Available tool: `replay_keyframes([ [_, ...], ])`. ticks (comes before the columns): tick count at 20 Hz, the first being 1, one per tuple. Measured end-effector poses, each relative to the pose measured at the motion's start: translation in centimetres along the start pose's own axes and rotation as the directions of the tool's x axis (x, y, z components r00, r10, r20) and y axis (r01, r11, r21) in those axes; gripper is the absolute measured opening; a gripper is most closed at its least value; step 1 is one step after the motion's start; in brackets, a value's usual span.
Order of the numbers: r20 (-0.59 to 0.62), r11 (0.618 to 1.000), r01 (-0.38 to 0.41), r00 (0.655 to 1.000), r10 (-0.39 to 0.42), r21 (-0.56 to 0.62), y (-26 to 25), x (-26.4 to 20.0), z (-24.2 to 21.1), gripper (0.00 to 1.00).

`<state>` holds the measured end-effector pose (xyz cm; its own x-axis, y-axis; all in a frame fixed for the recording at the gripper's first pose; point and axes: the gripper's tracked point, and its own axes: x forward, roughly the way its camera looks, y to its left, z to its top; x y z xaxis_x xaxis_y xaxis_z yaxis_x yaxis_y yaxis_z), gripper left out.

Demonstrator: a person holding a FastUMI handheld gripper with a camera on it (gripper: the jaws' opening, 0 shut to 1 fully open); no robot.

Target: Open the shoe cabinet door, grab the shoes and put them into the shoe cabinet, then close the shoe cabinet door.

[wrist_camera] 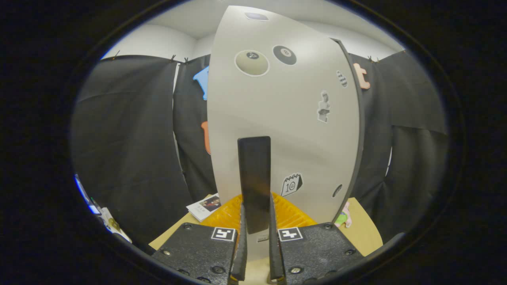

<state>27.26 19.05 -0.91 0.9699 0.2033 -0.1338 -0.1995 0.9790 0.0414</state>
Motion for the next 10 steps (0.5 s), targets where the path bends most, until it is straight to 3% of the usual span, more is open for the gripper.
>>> replay_keyframes([
  [10, 0.003, 0.997, 0.082, 0.997, -0.082, 0.015, -6.4, -6.7, -1.3, 0.19],
])
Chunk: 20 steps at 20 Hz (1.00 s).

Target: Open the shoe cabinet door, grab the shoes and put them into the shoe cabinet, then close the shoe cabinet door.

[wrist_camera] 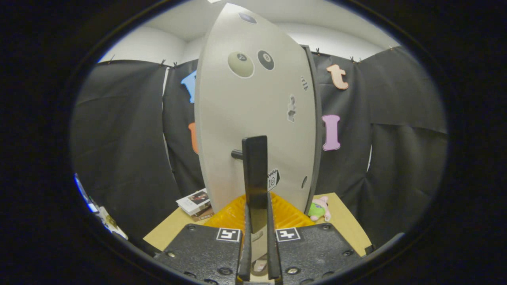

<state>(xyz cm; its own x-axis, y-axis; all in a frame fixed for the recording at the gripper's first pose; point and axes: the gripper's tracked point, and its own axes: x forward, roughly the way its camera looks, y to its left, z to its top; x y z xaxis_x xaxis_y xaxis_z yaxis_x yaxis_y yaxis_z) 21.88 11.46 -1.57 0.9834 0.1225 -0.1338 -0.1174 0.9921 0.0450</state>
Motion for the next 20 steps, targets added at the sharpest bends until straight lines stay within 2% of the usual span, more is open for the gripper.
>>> replay_keyframes([
  [6, 0.002, 0.999, 0.038, 0.999, -0.038, -0.003, -4.2, -2.4, -0.2, 0.15],
  [13, -0.009, 0.993, 0.112, 0.994, -0.112, 0.042, -11.2, -4.1, -0.1, 0.05],
  [18, -0.006, 0.984, 0.17, 0.985, -0.17, 0.043, -15.7, -4.8, 0.0, 0.04],
  [20, -0.013, 0.986, 0.162, 0.987, -0.162, 0.045, -16.7, -4.8, 0.0, 0.04],
])
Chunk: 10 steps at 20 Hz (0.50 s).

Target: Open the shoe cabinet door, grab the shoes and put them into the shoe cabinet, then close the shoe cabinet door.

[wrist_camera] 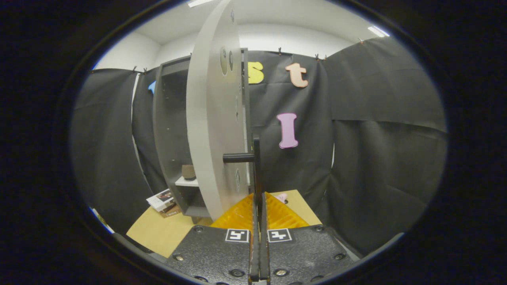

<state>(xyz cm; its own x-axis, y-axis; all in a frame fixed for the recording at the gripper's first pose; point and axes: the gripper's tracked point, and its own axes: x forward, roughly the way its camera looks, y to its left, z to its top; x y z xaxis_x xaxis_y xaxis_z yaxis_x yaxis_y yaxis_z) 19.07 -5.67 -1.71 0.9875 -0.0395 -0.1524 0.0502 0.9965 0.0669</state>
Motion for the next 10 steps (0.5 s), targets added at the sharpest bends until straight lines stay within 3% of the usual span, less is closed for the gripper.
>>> replay_keyframes([
  [10, -0.004, 0.998, -0.045, 0.999, 0.045, 0.034, -2.6, -0.3, 0.1, 0.04],
])
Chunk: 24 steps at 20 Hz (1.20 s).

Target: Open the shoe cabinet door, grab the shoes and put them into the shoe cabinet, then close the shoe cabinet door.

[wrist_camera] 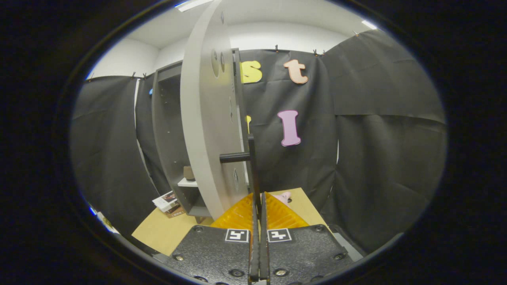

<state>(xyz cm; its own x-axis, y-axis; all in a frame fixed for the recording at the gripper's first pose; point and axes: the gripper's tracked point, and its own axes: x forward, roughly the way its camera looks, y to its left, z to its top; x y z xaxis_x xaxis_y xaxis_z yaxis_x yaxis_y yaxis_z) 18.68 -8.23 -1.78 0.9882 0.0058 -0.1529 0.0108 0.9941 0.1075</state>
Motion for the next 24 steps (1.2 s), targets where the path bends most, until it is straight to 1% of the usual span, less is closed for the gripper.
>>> replay_keyframes([
  [4, 0.005, 1.0, 0.016, 1.0, -0.016, -0.009, -0.2, -1.6, -0.2, 0.04],
  [6, 0.028, 0.998, 0.063, 0.998, -0.062, -0.026, -1.5, -3.4, 0.1, 0.04],
  [7, 0.037, 0.997, 0.072, 0.997, -0.071, -0.031, -1.6, -4.3, 0.4, 0.04],
  [10, 0.046, 0.998, 0.055, 0.997, -0.054, -0.016, -0.6, -7.0, -0.1, 0.04],
  [12, 0.037, 0.998, 0.048, 0.998, -0.047, -0.034, -0.2, -8.6, -1.3, 0.19],
  [15, 0.054, 0.997, 0.042, 0.998, -0.038, -0.069, 1.2, -10.0, -3.0, 0.6],
  [18, 0.033, 0.995, 0.068, 0.997, -0.066, -0.078, 2.7, -10.3, -6.6, 0.85],
  [20, 0.014, 0.994, 0.061, 0.998, -0.06, -0.093, 4.7, -10.5, -8.6, 1.0],
  [22, 0.008, 0.994, 0.044, 0.999, -0.044, -0.099, 6.8, -10.1, -10.5, 1.0],
  [24, -0.01, 0.995, 0.009, 1.0, -0.01, -0.098, 9.3, -9.4, -12.5, 1.0],
])
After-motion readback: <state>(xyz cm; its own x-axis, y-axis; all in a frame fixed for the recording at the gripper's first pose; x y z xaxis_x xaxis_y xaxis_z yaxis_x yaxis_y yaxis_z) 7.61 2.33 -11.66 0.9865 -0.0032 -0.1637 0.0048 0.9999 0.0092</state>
